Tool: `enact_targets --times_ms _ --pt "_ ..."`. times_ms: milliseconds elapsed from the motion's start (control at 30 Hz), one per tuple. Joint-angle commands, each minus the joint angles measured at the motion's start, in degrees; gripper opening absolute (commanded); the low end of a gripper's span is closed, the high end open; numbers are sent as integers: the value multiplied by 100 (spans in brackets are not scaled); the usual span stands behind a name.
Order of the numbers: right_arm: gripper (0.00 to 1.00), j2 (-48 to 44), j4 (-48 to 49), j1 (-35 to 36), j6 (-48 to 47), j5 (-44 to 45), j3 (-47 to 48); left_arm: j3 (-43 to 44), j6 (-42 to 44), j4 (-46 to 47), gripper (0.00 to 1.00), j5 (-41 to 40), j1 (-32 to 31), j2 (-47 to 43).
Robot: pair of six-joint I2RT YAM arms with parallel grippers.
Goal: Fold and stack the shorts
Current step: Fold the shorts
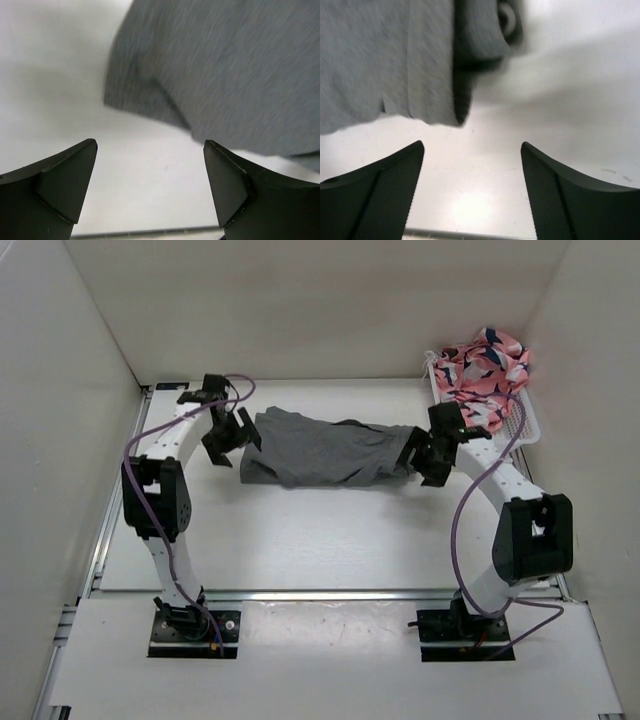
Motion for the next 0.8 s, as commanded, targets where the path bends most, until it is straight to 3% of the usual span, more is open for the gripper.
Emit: enact_targets --times_ms 0,167,300,467,600,633,733,767 --pt "85 -178 675 -192 251 -868 -455 -727 -84 466 100 319 -79 -409" --pt "87 259 991 -192 382 -1124 -403 -728 -84 659 100 373 -132 125" --pt "87 638 1176 -192 321 -677 -149 -562 -84 791 100 373 -238 513" --pt "80 1200 1255 -192 198 -88 255 -315 -137 791 72 426 -299 856" --pt "59 1482 1536 -192 320 142 326 -60 -137 791 12 312 -299 1023" --pt "43 1587 1537 -140 321 203 326 27 -189 791 10 312 -299 1023" --pt "15 1588 1537 -87 321 203 326 -24 -190 791 10 251 -246 857" --pt "2 1588 1537 -26 321 203 248 -77 -190 791 10 198 -186 787"
